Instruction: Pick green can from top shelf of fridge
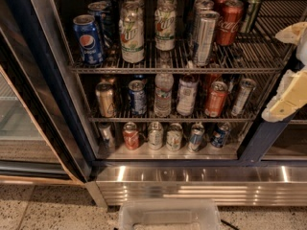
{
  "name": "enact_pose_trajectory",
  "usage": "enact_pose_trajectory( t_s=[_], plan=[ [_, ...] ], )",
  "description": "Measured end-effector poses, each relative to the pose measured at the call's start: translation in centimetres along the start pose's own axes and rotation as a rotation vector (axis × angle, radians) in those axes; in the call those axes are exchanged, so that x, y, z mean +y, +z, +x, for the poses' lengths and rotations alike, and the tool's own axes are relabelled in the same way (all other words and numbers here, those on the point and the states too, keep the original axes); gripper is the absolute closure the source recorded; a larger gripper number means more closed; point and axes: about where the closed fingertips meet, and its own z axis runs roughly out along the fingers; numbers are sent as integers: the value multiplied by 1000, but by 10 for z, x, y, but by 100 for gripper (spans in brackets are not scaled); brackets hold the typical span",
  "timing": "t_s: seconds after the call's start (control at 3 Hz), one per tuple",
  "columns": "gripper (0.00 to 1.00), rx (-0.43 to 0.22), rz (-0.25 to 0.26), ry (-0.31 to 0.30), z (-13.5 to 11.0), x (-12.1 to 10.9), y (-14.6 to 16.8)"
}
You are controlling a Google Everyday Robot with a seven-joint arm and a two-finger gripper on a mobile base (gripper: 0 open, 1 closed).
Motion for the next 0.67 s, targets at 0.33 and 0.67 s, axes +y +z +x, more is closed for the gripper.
enact_pose_trajectory(
  t_s=[0.33,0.67],
  plan=[
    [0,-20,-2,48,7,6,15],
    [0,-88,41,112,12,9,27]
  ],
)
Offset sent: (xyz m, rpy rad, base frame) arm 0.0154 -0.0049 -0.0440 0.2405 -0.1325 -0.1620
